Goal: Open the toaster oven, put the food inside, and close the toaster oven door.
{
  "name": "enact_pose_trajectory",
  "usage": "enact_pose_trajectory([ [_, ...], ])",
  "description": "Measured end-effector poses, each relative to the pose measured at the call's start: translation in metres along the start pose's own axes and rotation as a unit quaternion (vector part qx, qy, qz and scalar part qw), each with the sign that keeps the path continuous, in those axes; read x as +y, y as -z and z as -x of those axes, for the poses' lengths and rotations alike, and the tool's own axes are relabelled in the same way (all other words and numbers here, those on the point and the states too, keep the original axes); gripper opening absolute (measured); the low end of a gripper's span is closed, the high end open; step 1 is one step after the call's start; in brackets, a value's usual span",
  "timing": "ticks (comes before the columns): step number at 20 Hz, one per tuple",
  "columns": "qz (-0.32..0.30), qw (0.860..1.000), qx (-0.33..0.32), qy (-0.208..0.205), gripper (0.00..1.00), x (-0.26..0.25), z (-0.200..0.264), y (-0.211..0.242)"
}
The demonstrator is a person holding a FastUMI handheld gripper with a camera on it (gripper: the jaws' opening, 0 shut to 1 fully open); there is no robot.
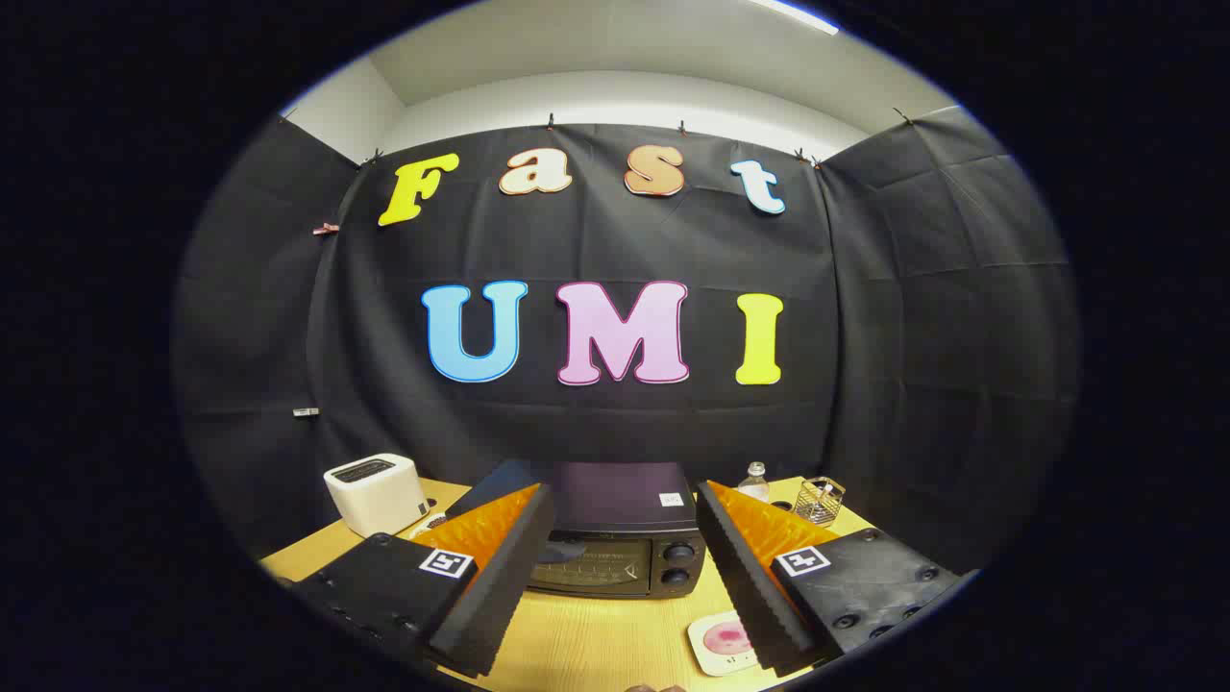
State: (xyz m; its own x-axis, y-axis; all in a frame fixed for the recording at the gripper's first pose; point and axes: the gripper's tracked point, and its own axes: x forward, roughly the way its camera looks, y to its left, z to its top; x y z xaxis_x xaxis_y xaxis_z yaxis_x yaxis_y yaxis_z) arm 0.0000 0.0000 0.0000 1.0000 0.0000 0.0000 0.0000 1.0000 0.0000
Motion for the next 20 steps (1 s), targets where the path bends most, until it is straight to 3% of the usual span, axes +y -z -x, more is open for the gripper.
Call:
enact_pose_trajectory([
  [20,0.004,0.999,0.007,-0.032,0.99,0.032,-0.011,0.009],
])
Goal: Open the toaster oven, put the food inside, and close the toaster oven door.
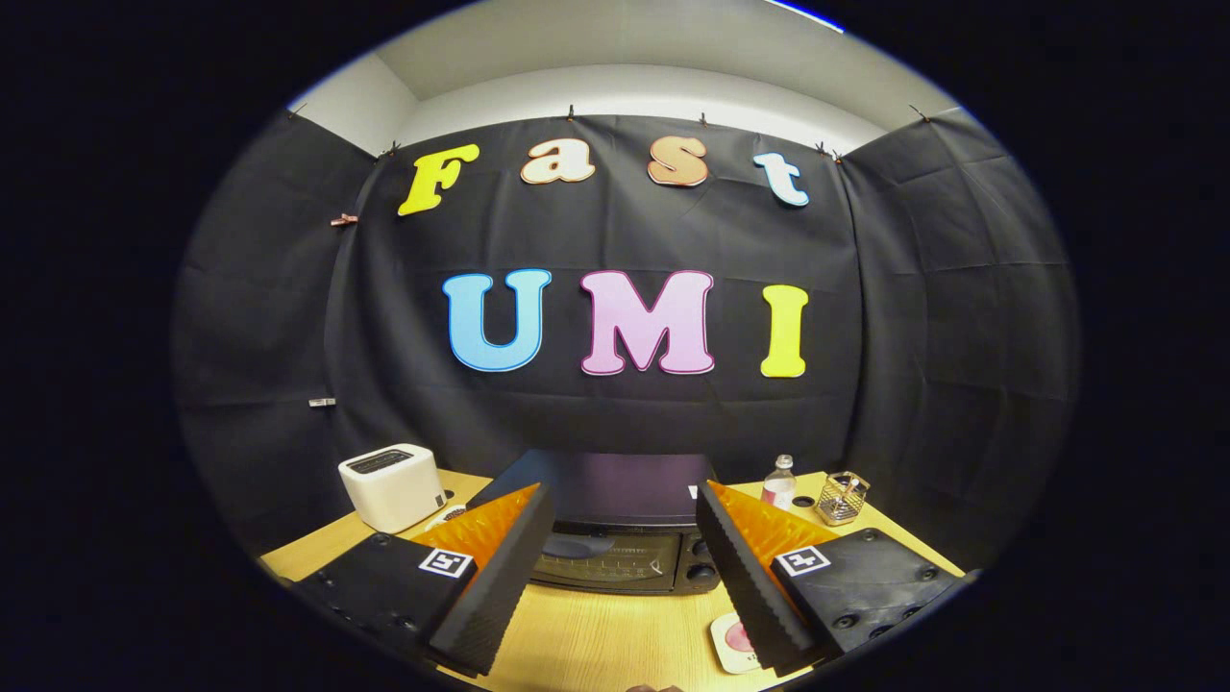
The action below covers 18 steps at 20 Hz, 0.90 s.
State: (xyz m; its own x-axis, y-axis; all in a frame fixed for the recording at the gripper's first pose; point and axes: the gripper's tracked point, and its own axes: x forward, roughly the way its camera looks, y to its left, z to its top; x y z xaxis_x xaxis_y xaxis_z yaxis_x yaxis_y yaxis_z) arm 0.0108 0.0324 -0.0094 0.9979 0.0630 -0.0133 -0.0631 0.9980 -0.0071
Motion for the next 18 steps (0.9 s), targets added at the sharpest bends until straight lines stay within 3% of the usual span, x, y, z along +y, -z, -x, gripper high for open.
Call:
enact_pose_trajectory([
  [9,0.009,1.000,0.008,-0.007,0.98,0.028,-0.026,0.000],
  [18,0.026,0.999,-0.028,-0.017,0.99,0.056,-0.056,0.000],
])
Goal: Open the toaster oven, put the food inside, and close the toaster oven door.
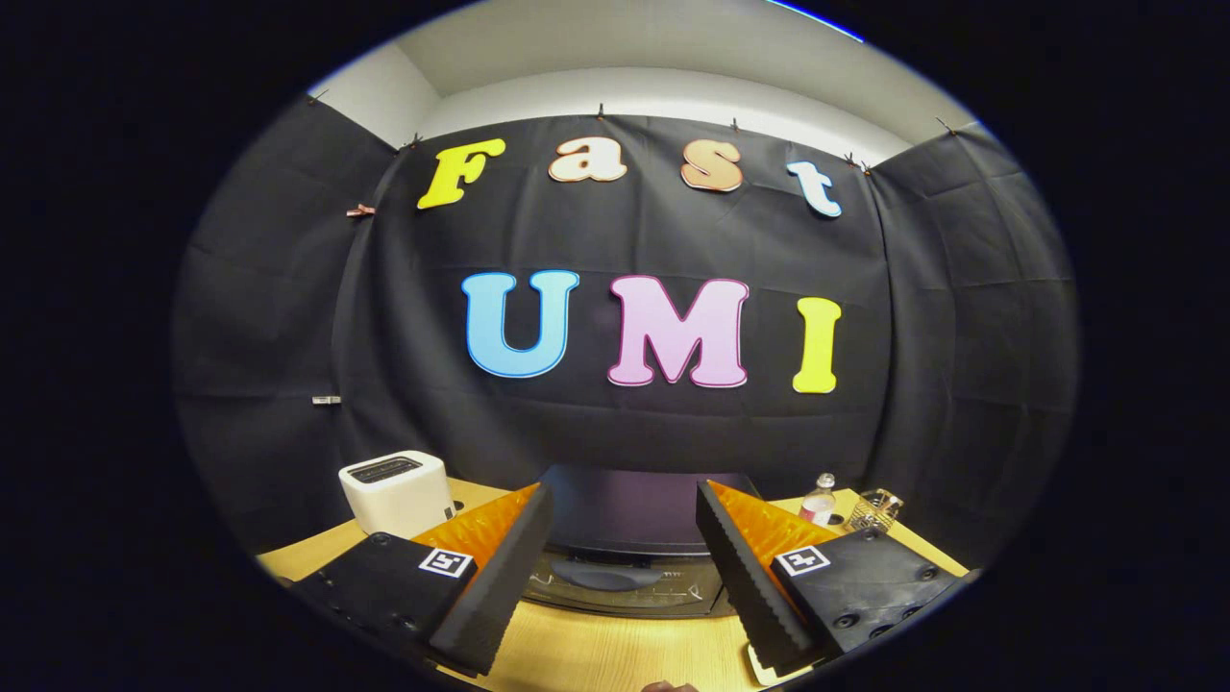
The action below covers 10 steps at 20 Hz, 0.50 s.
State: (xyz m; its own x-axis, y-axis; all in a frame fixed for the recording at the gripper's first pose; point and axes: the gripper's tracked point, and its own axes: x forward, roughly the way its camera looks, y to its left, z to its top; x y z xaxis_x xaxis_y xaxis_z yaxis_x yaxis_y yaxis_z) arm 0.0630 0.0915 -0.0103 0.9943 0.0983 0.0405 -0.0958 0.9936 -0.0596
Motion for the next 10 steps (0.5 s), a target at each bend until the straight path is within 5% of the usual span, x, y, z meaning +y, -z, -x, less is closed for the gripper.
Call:
enact_pose_trajectory([
  [10,0.004,0.998,0.057,0.033,0.99,0.011,-0.065,0.078],
])
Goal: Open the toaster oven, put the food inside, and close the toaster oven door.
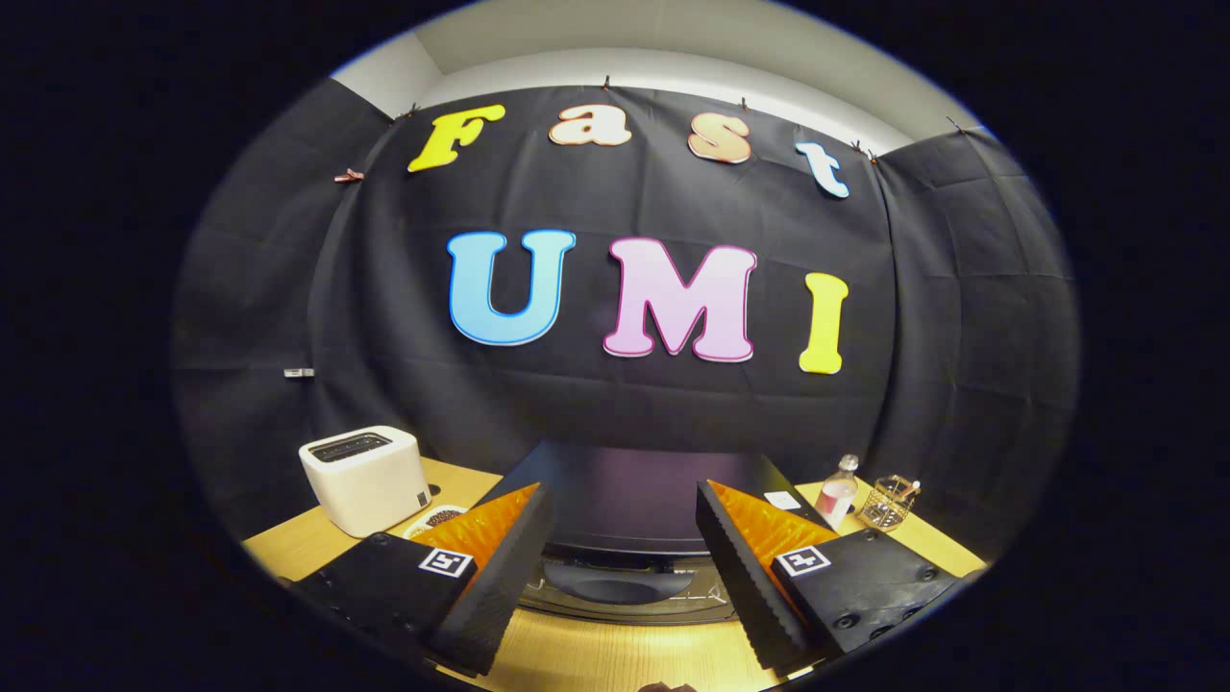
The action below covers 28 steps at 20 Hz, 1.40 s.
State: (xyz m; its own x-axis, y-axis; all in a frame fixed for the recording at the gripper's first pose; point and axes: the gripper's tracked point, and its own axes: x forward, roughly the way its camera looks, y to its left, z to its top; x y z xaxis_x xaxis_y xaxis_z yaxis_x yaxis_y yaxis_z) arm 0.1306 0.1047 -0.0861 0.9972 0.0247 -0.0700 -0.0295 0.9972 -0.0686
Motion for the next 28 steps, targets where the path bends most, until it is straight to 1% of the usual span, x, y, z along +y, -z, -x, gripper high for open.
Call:
enact_pose_trajectory([
  [5,0.014,0.999,0.037,0.016,0.98,-0.003,-0.026,0.046],
  [8,0.004,0.999,0.042,0.026,0.98,-0.009,-0.032,0.059],
  [10,0.003,0.998,0.065,0.021,0.98,-0.006,-0.032,0.073],
  [11,0.002,0.998,0.051,0.021,0.99,-0.005,-0.035,0.069],
  [12,0.001,0.998,0.056,0.019,0.99,-0.005,-0.037,0.072],
  [14,-0.034,0.997,0.071,0.020,0.98,-0.006,-0.035,0.077],
  [15,-0.040,0.996,0.071,0.018,0.97,-0.004,-0.033,0.076],
  [16,-0.025,0.997,0.075,0.013,0.98,-0.004,-0.035,0.077],
  [18,-0.022,0.997,0.077,0.003,0.98,-0.002,-0.031,0.079],
  [19,-0.030,0.996,0.079,0.002,0.97,-0.003,-0.026,0.080],
  [21,-0.023,0.996,0.084,0.000,0.97,-0.003,-0.018,0.083],
  [23,-0.033,0.995,0.092,-0.001,0.97,-0.004,-0.006,0.088],
  [28,-0.035,0.992,0.116,-0.018,0.96,-0.004,0.022,0.100],
])
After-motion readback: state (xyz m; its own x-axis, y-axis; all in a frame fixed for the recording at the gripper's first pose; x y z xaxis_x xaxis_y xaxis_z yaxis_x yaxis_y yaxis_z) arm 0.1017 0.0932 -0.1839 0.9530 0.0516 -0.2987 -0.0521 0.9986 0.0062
